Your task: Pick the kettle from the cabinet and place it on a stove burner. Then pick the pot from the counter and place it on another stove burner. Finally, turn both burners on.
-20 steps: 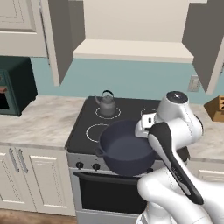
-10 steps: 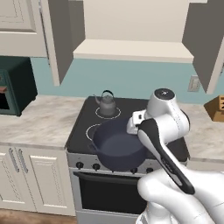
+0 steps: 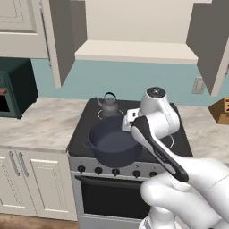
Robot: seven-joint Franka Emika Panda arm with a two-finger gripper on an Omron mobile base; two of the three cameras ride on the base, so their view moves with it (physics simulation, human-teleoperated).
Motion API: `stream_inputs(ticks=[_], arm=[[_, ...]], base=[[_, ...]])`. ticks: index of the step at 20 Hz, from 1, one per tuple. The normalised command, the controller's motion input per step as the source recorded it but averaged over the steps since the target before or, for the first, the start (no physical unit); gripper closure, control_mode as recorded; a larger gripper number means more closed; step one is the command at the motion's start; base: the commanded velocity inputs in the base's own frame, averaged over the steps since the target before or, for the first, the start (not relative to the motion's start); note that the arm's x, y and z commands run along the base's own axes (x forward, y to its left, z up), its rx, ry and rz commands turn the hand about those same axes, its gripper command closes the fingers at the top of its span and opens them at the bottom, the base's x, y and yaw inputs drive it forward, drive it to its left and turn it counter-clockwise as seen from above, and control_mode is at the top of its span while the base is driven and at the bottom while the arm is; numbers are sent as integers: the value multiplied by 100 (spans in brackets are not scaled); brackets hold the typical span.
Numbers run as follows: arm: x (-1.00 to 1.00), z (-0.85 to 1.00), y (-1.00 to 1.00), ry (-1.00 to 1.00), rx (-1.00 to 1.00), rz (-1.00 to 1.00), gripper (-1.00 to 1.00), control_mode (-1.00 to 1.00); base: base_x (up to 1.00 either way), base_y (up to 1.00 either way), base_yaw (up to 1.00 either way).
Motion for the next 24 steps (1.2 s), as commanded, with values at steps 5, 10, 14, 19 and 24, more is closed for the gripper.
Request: stream_inputs(ticks=[5, 10, 14, 19, 24], arm=[[52, 0, 22, 2, 0, 0, 100, -100], [53, 0, 8, 2, 0, 0, 100, -100], [52, 0, 10, 3, 0, 0, 100, -100], [42, -1, 11, 0, 0, 0, 100, -100], [39, -11, 5, 0, 0, 0, 100, -100]], base=[[0, 0, 0], [0, 0, 0], [0, 0, 0], [0, 0, 0], [0, 0, 0]])
